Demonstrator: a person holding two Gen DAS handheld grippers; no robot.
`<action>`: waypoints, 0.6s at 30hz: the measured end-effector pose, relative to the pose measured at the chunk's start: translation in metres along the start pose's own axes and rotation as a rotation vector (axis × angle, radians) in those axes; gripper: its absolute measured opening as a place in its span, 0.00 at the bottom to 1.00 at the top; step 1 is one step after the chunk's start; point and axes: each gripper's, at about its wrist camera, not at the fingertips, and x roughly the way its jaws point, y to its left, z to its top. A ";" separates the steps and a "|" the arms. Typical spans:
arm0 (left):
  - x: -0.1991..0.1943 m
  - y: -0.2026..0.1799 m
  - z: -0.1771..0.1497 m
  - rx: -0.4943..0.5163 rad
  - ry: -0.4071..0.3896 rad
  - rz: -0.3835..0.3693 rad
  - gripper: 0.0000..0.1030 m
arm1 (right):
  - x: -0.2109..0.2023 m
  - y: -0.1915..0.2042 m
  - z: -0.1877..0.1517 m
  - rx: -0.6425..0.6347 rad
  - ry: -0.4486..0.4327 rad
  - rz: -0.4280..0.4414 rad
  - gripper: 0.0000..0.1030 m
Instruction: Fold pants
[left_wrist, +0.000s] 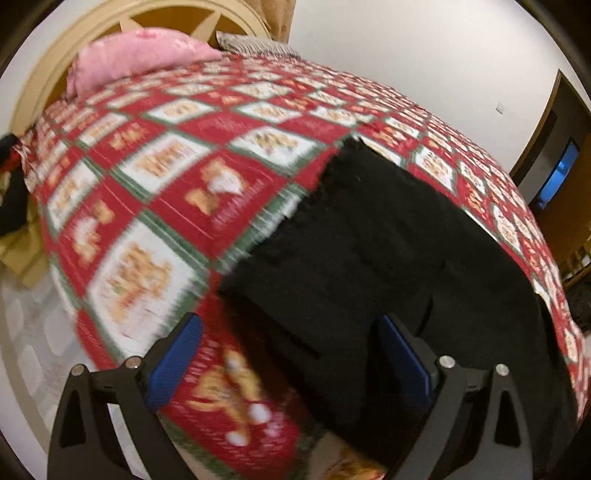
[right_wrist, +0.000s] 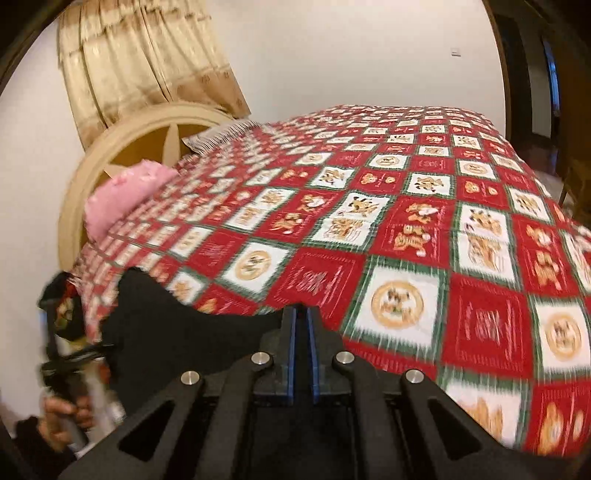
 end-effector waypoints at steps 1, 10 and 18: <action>0.000 -0.002 -0.001 0.000 -0.004 -0.002 0.95 | -0.011 -0.001 -0.008 0.020 -0.009 0.018 0.06; -0.055 -0.028 0.003 0.160 -0.202 0.225 0.95 | -0.145 -0.080 -0.086 0.338 -0.224 -0.255 0.07; -0.070 -0.133 0.001 0.399 -0.237 0.011 0.95 | -0.337 -0.186 -0.200 0.773 -0.450 -0.812 0.59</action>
